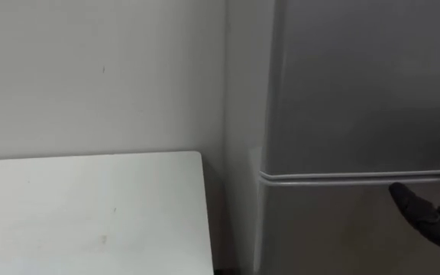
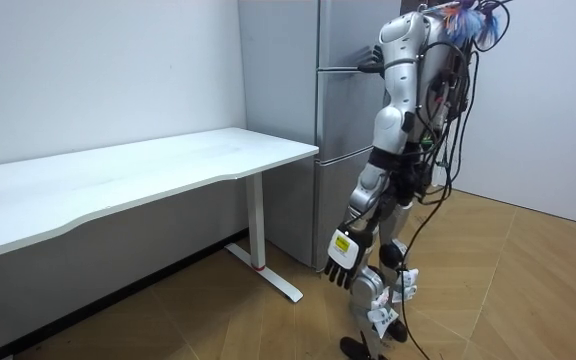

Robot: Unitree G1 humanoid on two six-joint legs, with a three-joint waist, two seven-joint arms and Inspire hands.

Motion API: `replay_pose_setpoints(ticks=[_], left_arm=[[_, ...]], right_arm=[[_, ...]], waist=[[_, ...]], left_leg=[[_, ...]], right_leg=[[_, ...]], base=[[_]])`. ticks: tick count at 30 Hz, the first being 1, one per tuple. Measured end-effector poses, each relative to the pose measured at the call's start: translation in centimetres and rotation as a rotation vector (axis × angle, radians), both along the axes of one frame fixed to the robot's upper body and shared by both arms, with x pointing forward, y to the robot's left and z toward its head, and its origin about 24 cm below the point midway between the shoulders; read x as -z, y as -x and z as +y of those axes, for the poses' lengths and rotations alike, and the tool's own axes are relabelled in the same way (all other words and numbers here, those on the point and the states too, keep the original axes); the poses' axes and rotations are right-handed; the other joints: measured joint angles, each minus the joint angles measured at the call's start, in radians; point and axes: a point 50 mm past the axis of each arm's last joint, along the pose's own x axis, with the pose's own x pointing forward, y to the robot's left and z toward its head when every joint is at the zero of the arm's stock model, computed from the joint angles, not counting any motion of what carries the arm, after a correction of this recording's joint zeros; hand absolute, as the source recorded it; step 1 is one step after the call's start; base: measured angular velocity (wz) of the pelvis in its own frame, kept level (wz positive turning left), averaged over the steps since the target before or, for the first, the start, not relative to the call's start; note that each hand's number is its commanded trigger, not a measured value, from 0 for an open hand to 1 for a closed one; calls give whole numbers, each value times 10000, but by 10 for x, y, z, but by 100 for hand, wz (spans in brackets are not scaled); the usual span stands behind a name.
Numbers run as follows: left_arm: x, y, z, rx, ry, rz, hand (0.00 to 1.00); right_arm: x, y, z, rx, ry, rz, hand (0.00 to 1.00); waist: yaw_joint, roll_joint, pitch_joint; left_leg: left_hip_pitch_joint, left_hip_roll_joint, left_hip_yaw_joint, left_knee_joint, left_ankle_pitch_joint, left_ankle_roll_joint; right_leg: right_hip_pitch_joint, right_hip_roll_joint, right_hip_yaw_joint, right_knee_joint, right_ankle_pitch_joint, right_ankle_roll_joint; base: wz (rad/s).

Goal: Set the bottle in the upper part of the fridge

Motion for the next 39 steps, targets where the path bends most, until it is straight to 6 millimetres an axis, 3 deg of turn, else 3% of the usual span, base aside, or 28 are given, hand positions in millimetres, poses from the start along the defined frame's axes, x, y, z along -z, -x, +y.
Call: replay_pose_setpoints(ticks=[9,16,25,29,34,39], left_arm=[[-1,2,6,-408,-201,-47,0],[-4,7,14,-1209,-699,-114,0],[-6,8,20,-1669,-920,-171,0],[-7,11,21,-1852,-1032,-129,0],[-8,13,24,-2021,-1347,-110,0],[-9,10,25,-2143,-1611,-207,0]], right_arm=[[-2,2,-15,488,169,-111,0],[-19,9,-64,2642,378,-700,0],[-26,15,-82,3624,26,-1198,0],[-27,19,-88,4083,-182,-1383,0],[-19,27,-105,4898,-1289,-1388,0],[3,37,-121,5741,-2251,-692,0]], waist=[[-288,-82,31],[-291,-271,50],[-375,-278,13],[-524,-381,-4],[-661,-603,-62],[-714,-660,-63]], left_leg=[[83,-40,-46,-120,-3,6],[177,-26,-24,-59,-2,6],[210,-20,-2,-130,1,-2],[262,-23,92,-212,3,-5],[262,-27,234,-208,2,-3],[293,-22,271,-202,0,-1]], right_leg=[[105,-19,-41,-79,-26,47],[350,-33,-250,-372,-33,71],[480,17,-241,-505,-37,75],[483,34,-81,-501,-37,76],[478,14,-53,-532,-57,110],[498,30,-40,-648,-44,125]], base=[[3],[11],[4],[-5],[-1],[2]])
